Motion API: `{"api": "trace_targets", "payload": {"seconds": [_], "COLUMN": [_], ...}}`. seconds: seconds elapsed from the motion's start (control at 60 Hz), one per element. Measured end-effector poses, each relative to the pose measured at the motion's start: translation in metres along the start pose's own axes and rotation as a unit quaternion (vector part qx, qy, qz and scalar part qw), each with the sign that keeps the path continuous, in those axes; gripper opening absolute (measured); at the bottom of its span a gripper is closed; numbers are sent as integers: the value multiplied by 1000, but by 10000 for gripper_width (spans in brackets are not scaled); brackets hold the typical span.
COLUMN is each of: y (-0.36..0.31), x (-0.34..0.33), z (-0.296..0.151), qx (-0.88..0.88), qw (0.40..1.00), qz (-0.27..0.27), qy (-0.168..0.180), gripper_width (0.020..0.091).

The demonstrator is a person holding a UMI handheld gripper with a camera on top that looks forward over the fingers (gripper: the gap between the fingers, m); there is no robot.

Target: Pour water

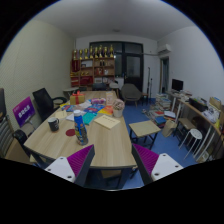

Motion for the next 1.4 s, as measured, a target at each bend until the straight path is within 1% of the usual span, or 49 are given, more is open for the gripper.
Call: {"api": "trace_targets", "payload": {"seconds": [0.083, 0.1, 0.117, 0.217, 0.233, 0.267, 0.283, 0.3, 0.333, 0.4, 0.483, 0.617, 0.767, 0.817, 0.933, 1.0, 1.117, 1.217, 1.25, 1.3, 1.4], "y": [-3, 3, -21, -43, -39, -55, -40, -56, -63, -76, -92, -118, -162, -171, -178, -177, -192, -197, -198, -194, -195], "x": [-3, -3, -7, -10, -9, -10, -8, -10, -9, -2, 12, 58, 138, 170, 235, 265, 304, 326, 329, 336, 337], "z": [-2, -4, -5, -16, -18, -20, -20, -19, -19, -16, -14, -6, -2, 0, 10, 13, 10, 5, -1, -2, -5], "qx": [2, 4, 5, 13, 13, 13, 14, 12, 9, 4, 1, -12, -23, -15, -31, -29, -6, 2, 7, 15, 22], "qw": [1000, 1000, 1000, 999, 999, 999, 999, 999, 998, 998, 999, 999, 998, 998, 998, 998, 998, 997, 997, 997, 995], "qz": [17, 18, 23, 25, 24, 30, 27, 32, 34, 39, 31, 11, -16, -23, -8, -9, -25, -20, -19, -7, 9], "qy": [-1, 1, 4, 25, 29, 34, 37, 39, 42, 41, 43, 45, 62, 62, 55, 54, 58, 71, 76, 81, 102], "gripper_width": [820, 821, 822, 822, 818, 815, 811, 810, 807, 808, 807, 808, 804, 796, 795, 793, 795, 797, 786, 598, 592]}}
Point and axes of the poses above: the point between the fingertips, and its own axes, seen from behind it with the camera up: y to the right, z down, x forward, the way the camera looks, the point moved 2 cm from there along -x, backward, against the way the camera looks, and after that the axes turned 4 degrees about -x, right-handed, at the moved point
